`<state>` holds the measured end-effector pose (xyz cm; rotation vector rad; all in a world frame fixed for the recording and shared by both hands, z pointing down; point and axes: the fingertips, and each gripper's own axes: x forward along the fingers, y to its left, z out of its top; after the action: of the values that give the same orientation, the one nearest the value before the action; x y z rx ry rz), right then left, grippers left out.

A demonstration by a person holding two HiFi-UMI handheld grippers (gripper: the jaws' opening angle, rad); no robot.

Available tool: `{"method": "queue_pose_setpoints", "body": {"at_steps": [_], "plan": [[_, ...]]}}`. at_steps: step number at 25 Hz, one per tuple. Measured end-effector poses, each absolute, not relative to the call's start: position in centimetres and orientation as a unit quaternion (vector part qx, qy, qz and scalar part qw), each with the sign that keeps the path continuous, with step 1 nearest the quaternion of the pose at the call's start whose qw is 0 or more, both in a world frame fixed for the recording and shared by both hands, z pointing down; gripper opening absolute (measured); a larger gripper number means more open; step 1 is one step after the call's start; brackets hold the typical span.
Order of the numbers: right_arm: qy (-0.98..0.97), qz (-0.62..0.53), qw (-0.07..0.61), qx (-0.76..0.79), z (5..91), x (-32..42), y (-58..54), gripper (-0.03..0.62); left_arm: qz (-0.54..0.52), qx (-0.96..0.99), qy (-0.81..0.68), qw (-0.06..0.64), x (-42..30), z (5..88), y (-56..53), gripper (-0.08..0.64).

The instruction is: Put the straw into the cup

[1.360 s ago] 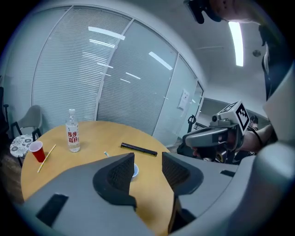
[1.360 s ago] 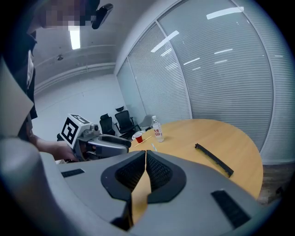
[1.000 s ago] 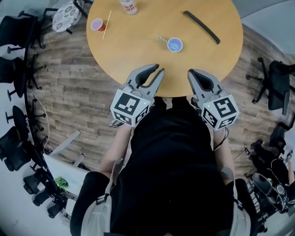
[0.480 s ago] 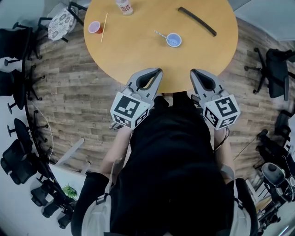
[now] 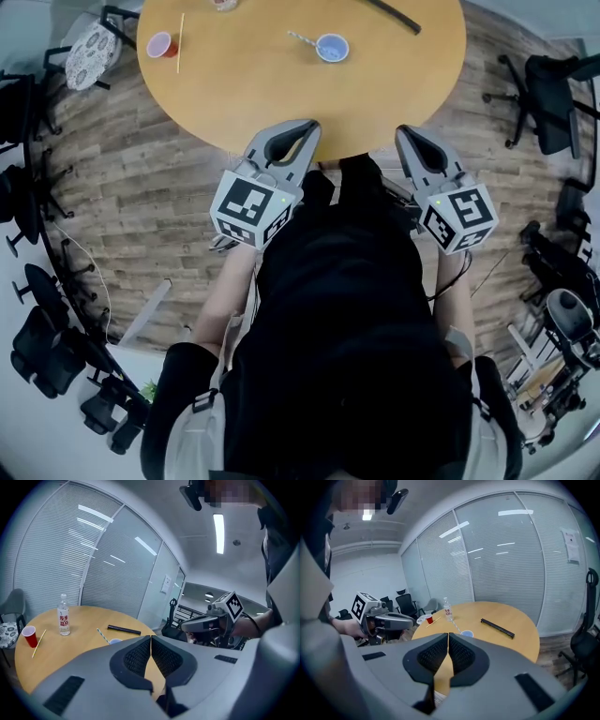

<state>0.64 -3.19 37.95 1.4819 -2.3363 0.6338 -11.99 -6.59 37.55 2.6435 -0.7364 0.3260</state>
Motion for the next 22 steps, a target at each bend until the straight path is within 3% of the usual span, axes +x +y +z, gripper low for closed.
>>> {"method": "queue_pose_setpoints", "body": {"at_steps": [14,22], "plan": [[-0.86,0.174,0.143,0.457,36.3,-0.2,-3.3,0.018,0.121,0.917,-0.327,0.192,-14.4,37.5,-4.2,0.017],[-0.854,0.176,0.139,0.469,36.1,3.0,0.1,0.018,0.126,0.919,-0.318,0.194,-10.9,37.1,-0.5,0.017]]}}
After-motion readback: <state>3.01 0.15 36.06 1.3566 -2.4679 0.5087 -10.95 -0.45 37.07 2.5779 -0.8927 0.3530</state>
